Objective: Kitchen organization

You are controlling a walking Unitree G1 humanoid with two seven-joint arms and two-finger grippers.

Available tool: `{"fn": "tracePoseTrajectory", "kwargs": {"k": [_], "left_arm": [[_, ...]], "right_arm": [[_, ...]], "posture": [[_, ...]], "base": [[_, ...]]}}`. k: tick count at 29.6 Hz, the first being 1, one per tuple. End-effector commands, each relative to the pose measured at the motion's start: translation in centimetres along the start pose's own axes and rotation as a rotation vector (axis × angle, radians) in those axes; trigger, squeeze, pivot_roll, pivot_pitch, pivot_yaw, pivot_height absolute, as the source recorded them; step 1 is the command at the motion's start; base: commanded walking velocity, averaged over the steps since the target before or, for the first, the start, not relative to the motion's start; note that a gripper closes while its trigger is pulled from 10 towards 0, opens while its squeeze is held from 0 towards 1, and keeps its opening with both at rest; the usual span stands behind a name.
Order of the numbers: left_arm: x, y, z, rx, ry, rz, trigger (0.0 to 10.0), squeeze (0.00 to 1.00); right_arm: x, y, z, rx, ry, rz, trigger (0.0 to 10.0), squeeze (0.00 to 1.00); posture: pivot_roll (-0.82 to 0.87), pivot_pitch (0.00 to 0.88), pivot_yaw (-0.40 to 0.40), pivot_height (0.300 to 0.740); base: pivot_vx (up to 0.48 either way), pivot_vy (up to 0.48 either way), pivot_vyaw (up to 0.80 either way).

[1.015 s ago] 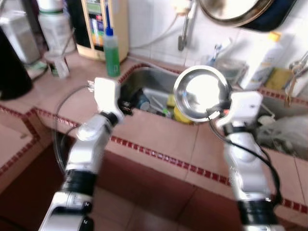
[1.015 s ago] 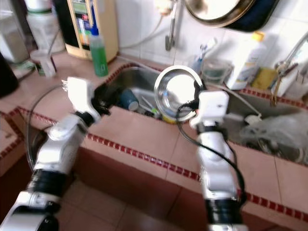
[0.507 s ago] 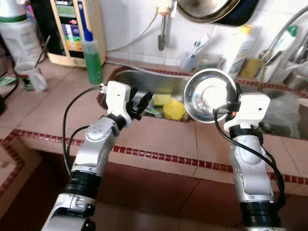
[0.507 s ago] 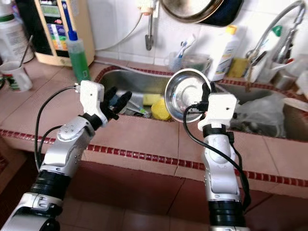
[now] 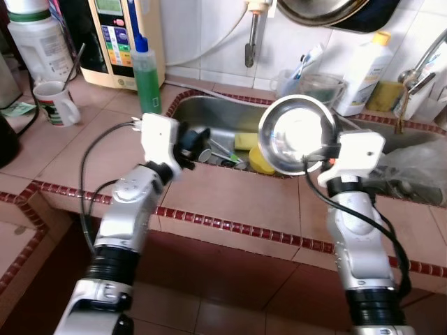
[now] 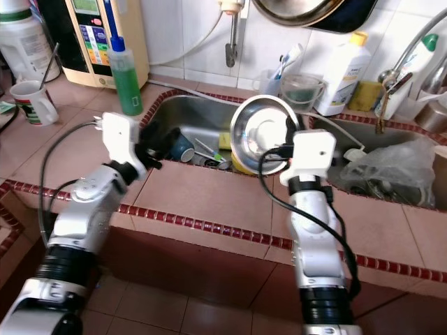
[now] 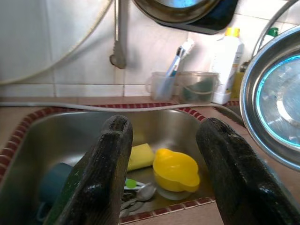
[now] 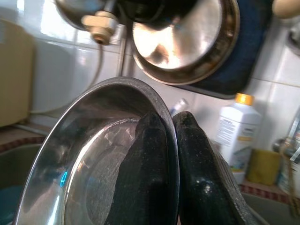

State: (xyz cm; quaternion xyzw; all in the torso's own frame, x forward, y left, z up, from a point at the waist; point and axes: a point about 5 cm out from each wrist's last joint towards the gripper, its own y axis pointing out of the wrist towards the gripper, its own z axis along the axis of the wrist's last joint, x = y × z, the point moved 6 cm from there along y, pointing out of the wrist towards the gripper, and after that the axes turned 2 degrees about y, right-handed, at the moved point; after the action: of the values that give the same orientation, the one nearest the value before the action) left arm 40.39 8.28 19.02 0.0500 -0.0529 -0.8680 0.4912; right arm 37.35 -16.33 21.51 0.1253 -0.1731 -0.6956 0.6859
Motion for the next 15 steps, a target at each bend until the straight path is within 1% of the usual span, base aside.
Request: {"fn": "tracePoseTrajectory", "kwargs": {"k": [1, 15], "left_arm": [[0.16, 0.08, 0.38, 0.008, 0.013, -0.013, 10.0, 0.0], [0.35, 0.17, 0.43, 0.011, 0.023, -0.02, 10.0, 0.0]], "right_arm": [[0.25, 0.17, 0.42, 0.015, -0.001, -0.008, 10.0, 0.0], [0.16, 0.25, 0.34, 0.014, -0.005, -0.005, 10.0, 0.0]], "posture": [[0.09, 0.015, -0.025, 0.74], [0.09, 0.012, -0.027, 0.74]], "base": [[0.247, 0.0, 0.0], [0.285, 0.0, 0.0]]}}
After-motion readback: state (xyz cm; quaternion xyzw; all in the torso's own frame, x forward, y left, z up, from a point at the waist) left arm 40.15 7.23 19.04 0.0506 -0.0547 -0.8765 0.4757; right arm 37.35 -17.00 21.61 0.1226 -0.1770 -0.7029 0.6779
